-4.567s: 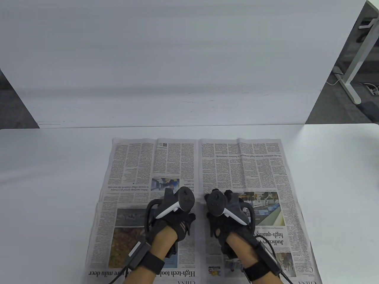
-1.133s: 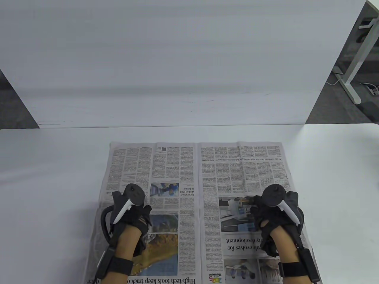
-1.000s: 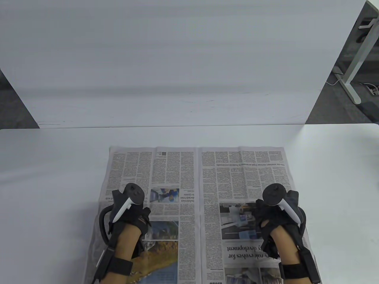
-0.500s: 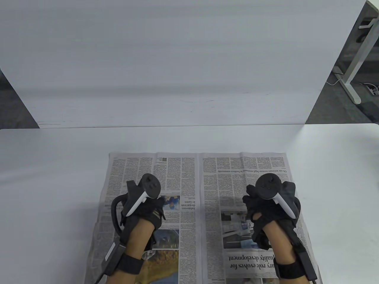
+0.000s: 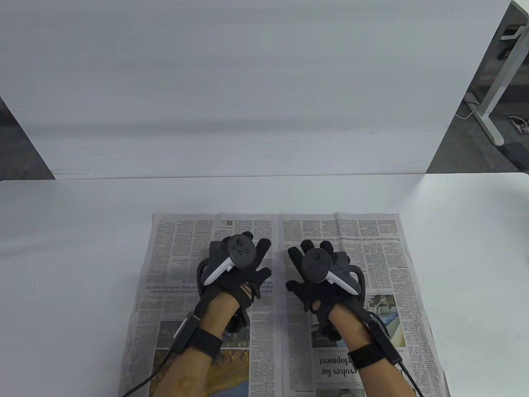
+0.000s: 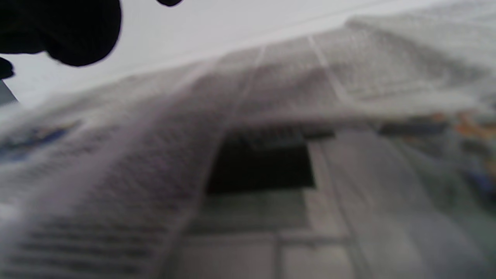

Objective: Unfold folded newspaper and lay flat

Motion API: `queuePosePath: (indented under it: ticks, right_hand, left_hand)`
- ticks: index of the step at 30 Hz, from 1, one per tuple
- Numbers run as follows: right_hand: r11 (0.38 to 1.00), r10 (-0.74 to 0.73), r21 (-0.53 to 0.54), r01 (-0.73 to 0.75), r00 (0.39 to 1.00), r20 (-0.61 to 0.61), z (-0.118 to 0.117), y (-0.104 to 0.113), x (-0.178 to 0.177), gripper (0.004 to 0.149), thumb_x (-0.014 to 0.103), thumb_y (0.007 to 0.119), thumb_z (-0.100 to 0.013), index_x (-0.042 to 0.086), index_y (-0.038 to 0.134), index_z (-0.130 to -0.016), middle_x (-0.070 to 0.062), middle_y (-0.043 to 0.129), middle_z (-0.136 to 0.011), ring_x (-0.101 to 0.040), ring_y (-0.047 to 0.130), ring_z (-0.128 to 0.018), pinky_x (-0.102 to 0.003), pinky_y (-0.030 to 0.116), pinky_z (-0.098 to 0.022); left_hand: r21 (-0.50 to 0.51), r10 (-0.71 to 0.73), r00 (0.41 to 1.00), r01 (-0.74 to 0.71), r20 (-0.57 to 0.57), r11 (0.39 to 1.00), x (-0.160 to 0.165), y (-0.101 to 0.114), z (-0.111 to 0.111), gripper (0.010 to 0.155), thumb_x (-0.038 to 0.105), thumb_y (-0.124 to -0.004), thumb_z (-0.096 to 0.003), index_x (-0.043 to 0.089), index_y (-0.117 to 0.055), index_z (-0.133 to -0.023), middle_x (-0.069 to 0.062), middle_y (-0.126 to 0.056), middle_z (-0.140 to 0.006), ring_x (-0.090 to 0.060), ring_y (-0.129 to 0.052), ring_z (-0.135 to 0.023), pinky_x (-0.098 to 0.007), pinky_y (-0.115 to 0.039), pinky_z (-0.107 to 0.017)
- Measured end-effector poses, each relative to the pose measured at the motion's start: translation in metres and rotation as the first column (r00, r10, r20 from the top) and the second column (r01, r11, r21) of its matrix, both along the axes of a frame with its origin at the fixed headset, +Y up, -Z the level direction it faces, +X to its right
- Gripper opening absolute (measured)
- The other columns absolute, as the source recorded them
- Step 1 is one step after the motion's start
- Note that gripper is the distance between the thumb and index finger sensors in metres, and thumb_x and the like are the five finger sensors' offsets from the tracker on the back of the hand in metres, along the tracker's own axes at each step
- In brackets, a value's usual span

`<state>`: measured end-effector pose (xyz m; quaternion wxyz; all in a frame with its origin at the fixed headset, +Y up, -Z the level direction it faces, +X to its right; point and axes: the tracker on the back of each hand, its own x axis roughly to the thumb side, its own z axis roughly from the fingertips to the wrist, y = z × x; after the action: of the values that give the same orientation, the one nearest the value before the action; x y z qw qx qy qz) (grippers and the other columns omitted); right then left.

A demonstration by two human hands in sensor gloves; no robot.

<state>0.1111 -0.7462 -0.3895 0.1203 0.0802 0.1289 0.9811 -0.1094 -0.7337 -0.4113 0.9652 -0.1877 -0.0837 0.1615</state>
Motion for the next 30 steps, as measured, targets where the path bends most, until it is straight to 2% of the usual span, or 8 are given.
queuePosePath:
  ticks: [4, 8, 16, 30]
  right_hand:
    - [0.998, 0.015, -0.066, -0.014, 1.0, 0.015, -0.01, -0.021, 0.005, 0.082, 0.065, 0.075, -0.04, 0.039, 0.035, -0.107, -0.003, 0.019, -0.121, -0.051, 0.01, -0.105, -0.082, 0.019, -0.062]
    - [0.988, 0.009, -0.155, -0.007, 1.0, 0.012, -0.016, -0.033, 0.006, 0.08, 0.066, 0.074, -0.041, 0.042, 0.034, -0.106, -0.003, 0.014, -0.119, -0.051, 0.007, -0.103, -0.083, 0.019, -0.06]
    - [0.988, 0.026, -0.152, -0.019, 0.999, 0.043, -0.019, -0.033, 0.01, 0.079, 0.069, 0.073, -0.04, 0.043, 0.035, -0.105, -0.004, 0.014, -0.119, -0.051, 0.008, -0.102, -0.084, 0.022, -0.056]
    - [0.986, 0.017, -0.165, 0.016, 0.98, 0.198, -0.039, -0.033, 0.056, 0.08, 0.07, 0.073, -0.04, 0.045, 0.033, -0.105, -0.001, 0.013, -0.119, -0.047, 0.006, -0.102, -0.084, 0.021, -0.055]
  left_hand:
    - [-0.072, -0.034, 0.999, 0.034, -0.002, 0.997, -0.002, -0.028, -0.012, 0.073, 0.052, -0.071, -0.0473, 0.045, -0.027, -0.106, -0.004, -0.003, -0.114, -0.052, 0.001, -0.102, -0.074, -0.022, -0.072]
    - [-0.124, -0.09, 0.996, 0.09, 0.006, 0.988, 0.0, -0.041, -0.016, 0.073, 0.055, -0.072, -0.0467, 0.045, -0.03, -0.105, -0.005, -0.005, -0.115, -0.053, -0.001, -0.102, -0.074, -0.017, -0.069]
    - [-0.161, -0.127, 0.992, 0.122, -0.021, 0.979, -0.004, -0.045, -0.019, 0.077, 0.061, -0.072, -0.0454, 0.047, -0.024, -0.104, -0.002, 0.003, -0.113, -0.051, 0.006, -0.099, -0.077, -0.013, -0.065]
    - [-0.173, -0.113, 0.973, 0.078, -0.199, 0.982, -0.053, -0.045, -0.038, 0.08, 0.064, -0.073, -0.0431, 0.05, -0.023, -0.104, 0.002, 0.004, -0.113, -0.049, 0.01, -0.099, -0.077, -0.009, -0.065]
